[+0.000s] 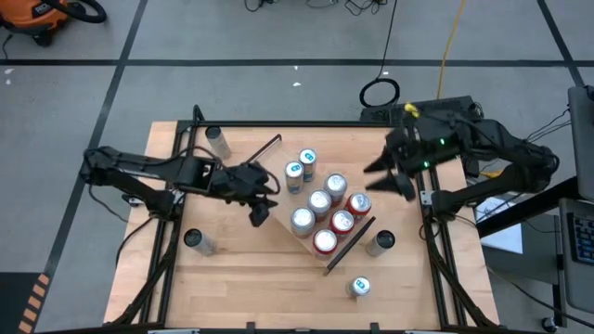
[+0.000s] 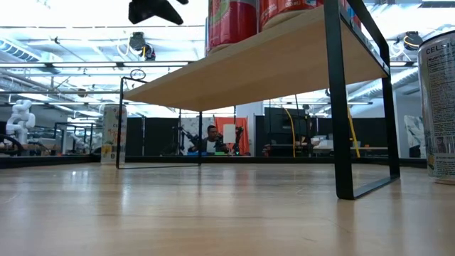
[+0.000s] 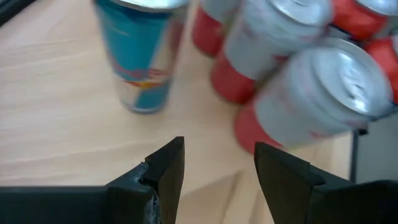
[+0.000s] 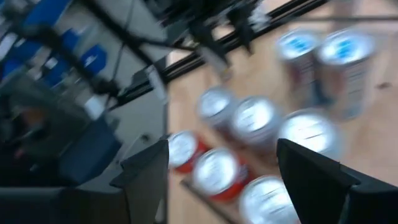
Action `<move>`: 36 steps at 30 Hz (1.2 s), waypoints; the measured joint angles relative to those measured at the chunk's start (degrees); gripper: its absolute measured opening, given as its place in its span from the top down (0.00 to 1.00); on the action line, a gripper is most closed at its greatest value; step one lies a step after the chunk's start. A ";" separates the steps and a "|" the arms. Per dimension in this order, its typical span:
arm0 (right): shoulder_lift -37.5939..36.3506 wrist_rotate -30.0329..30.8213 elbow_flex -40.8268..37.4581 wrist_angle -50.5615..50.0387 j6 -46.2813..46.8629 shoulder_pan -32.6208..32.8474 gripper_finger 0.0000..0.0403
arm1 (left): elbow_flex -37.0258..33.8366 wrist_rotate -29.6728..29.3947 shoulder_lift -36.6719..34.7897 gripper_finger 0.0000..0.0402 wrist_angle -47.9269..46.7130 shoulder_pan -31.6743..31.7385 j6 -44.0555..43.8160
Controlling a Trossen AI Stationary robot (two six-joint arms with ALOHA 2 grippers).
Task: Place canned beverage on shelf
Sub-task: Put the blue soda can on the shelf aligned with the other blue soda can
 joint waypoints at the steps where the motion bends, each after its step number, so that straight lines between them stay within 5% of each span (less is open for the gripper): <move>1: 0.00 0.13 0.00 -0.04 0.60 1.87 0.32 | 0.00 -0.09 -0.04 0.52 -0.02 -0.88 -0.35; 23: 6.30 18.12 0.00 -8.16 17.02 41.28 0.32 | 0.37 -6.71 0.00 0.52 0.52 -17.95 -13.15; 32: 15.07 21.59 0.00 -5.57 20.93 50.05 0.32 | 0.37 -10.32 0.02 0.52 0.75 -20.27 -17.92; 36: 18.68 25.61 0.00 -6.95 29.72 51.27 0.32 | 0.37 -12.98 0.02 0.52 0.72 -21.23 -17.91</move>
